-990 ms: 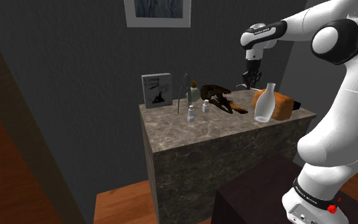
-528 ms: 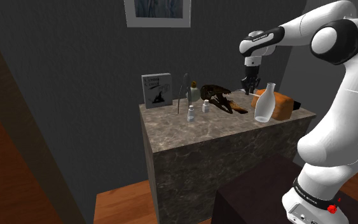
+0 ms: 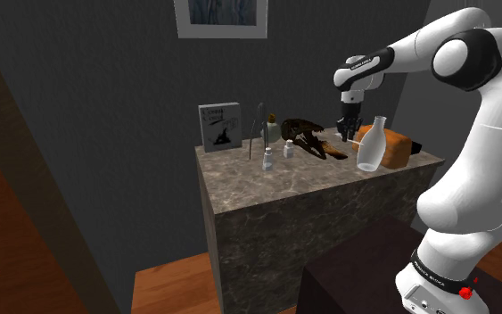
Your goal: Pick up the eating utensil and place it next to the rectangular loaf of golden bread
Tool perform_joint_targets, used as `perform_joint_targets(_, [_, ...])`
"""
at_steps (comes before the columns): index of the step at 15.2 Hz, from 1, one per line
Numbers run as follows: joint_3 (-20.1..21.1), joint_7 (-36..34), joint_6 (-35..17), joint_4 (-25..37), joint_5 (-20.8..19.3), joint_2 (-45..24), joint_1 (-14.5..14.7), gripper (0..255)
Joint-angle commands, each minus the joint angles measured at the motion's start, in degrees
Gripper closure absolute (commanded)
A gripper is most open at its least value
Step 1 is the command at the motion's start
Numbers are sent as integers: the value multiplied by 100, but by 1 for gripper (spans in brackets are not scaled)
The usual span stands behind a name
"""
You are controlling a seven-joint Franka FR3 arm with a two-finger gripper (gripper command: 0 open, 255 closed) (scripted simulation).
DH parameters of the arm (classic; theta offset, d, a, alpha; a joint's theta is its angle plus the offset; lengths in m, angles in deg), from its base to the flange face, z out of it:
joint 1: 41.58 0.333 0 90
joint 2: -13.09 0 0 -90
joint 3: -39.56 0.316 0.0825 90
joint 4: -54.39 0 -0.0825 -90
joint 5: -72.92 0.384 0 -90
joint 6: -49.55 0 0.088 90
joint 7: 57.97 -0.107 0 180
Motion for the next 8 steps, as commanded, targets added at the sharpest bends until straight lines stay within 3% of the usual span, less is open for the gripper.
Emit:
perform_joint_targets(1, [-1,-1,-150,-99,0,-47,-1,255])
perform_joint_targets(8, [-2,-9,-655,-419,0,-232,-3,255])
